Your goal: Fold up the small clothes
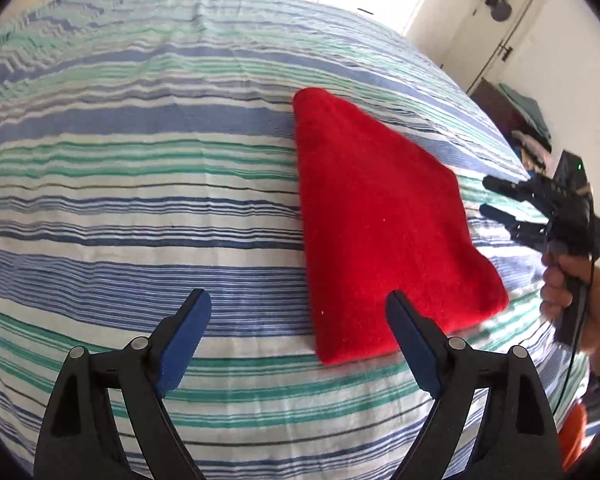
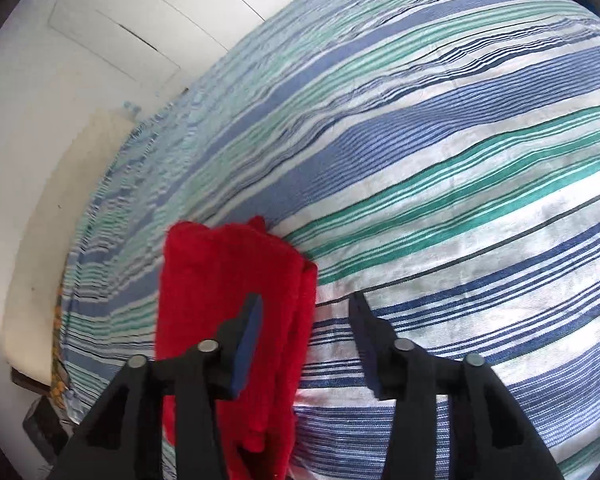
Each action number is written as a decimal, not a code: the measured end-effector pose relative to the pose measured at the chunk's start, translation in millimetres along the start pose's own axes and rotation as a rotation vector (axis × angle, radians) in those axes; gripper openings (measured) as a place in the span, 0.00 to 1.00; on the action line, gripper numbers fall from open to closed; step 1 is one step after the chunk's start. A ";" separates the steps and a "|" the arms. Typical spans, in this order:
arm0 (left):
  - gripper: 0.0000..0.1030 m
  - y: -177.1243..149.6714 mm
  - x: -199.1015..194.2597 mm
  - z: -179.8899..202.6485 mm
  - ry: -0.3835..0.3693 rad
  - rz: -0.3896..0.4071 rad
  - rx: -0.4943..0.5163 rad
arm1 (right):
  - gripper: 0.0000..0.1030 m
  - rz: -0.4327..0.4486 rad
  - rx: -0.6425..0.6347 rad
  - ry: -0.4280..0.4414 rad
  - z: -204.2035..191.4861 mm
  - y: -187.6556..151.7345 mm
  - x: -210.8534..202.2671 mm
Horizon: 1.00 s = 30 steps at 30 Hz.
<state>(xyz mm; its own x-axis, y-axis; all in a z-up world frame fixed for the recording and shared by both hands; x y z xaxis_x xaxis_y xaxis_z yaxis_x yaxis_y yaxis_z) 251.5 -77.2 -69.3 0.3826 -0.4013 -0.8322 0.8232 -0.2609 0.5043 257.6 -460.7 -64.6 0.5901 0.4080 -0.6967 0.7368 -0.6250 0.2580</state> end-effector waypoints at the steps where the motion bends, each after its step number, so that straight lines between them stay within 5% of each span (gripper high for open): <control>1: 0.87 2.0 11.1 -3.1 -0.018 -0.025 -0.021 | 0.56 -0.036 0.024 0.031 2.3 1.7 5.5; 4: 0.85 -1.1 41.5 -0.5 -0.064 -0.109 -0.057 | 0.55 -0.131 0.064 0.057 5.5 1.9 41.3; 7: 0.81 -5.7 59.1 16.3 -0.138 -0.154 -0.036 | 0.56 -0.132 0.096 0.081 6.0 1.3 72.7; 9: 0.48 -6.6 66.6 25.7 -0.182 -0.180 -0.016 | 0.51 -0.147 0.132 0.152 -1.7 -0.1 90.0; 10: 0.28 -5.7 68.1 27.4 -0.202 -0.199 -0.028 | 0.32 -0.169 0.137 0.178 -6.2 -1.1 96.4; 11: 0.21 -2.5 63.8 27.5 -0.204 -0.194 -0.046 | 0.15 -0.175 0.124 0.162 -9.4 -0.8 98.0; 13: 0.18 5.9 42.9 32.2 -0.190 -0.142 -0.033 | 0.15 -0.137 0.039 0.110 -27.7 0.9 91.2; 18: 0.18 30.0 -17.7 55.3 -0.156 -0.003 0.035 | 0.14 -0.047 -0.178 0.134 -91.2 2.4 44.8; 24: 0.19 47.8 -57.4 75.5 -0.122 0.092 0.096 | 0.14 0.031 -0.293 0.222 -146.5 10.9 -6.9; 27: 0.41 45.2 -39.9 76.7 -0.002 0.064 0.113 | 0.15 0.036 -0.319 0.170 -141.0 15.2 -14.4; 28: 0.56 41.3 -38.0 73.7 0.062 0.049 0.111 | 0.21 0.031 -0.316 0.105 -132.4 17.7 -10.1; 30: 0.65 35.5 -39.9 71.5 0.142 0.065 0.116 | 0.42 0.065 -0.315 -0.080 -108.1 17.5 -9.2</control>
<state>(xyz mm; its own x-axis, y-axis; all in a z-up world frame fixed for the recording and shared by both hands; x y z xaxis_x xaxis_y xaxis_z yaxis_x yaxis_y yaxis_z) 235.5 -133.2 -1.7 0.4955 -0.2950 -0.8170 0.7441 -0.3410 0.5744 300.7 -403.5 18.7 0.6206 0.3130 -0.7189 0.7717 -0.4067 0.4891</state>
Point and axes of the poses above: each gripper's, at about its wrist camera, not at the fingertips, and x roughly the way its jaws point, z to its right, y to its top, the point moved 4 cm from there along x, roughly the way its jaws point, and after that the axes turned 8 degrees about x, right-handed, at the moved point
